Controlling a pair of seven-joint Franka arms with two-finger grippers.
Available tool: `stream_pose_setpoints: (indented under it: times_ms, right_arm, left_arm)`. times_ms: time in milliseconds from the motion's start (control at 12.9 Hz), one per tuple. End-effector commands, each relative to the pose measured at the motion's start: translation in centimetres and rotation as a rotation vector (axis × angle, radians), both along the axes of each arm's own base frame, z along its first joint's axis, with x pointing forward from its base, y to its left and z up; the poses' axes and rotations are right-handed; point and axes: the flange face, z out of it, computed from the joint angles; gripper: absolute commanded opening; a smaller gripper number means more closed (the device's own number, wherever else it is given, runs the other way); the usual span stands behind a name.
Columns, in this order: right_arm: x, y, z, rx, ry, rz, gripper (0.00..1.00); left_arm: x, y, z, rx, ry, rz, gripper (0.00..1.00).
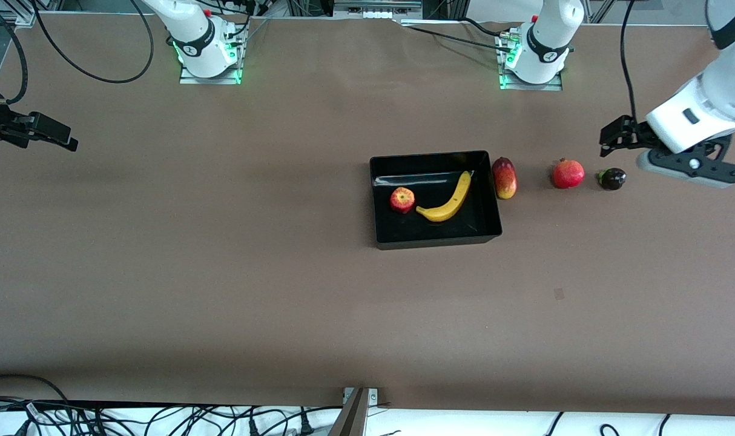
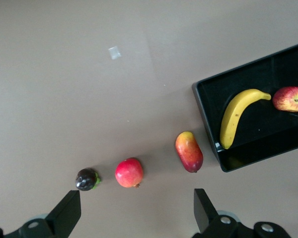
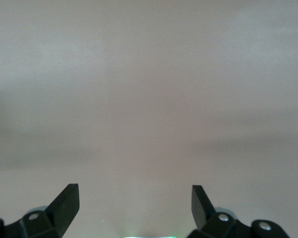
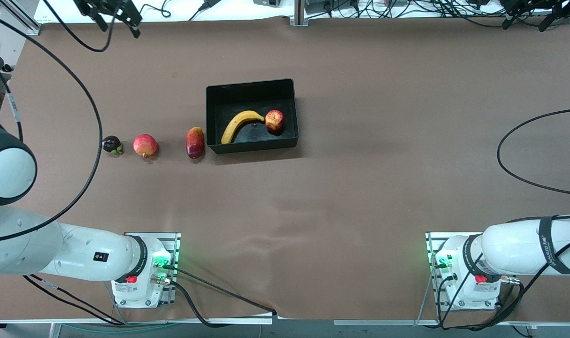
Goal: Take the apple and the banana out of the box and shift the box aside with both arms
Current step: 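Reach the left gripper into the black tray toward the apple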
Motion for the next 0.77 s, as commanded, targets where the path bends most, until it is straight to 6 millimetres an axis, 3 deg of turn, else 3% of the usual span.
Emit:
stream_pose_setpoints:
  times_ms: [0,77,386,695]
  right_arm:
    - [-0.1,0.0,0.2,-0.001,-0.003,-0.006,1.0]
    - [-0.1,-0.1,0.2,-0.001,-0.003,-0.007,1.0]
    - [-0.1,-0.1,0.2,-0.001,-0.003,-0.007,1.0]
    - [-0.1,-0.1,0.2,-0.001,-0.001,-0.007,1.0]
  left_arm:
    - [0.6,-4.1,-1.1,-0.017,0.04,-0.059,1.0]
    - [0.8,-4.9,-2.8,-0.013,0.07,-0.047,1.0]
    - [-1.1,-13.8,-9.5,-0.003,0.134,-0.112,1.0]
    - [-3.5,-19.3,-16.1,-0.078,0.095,-0.011,1.0]
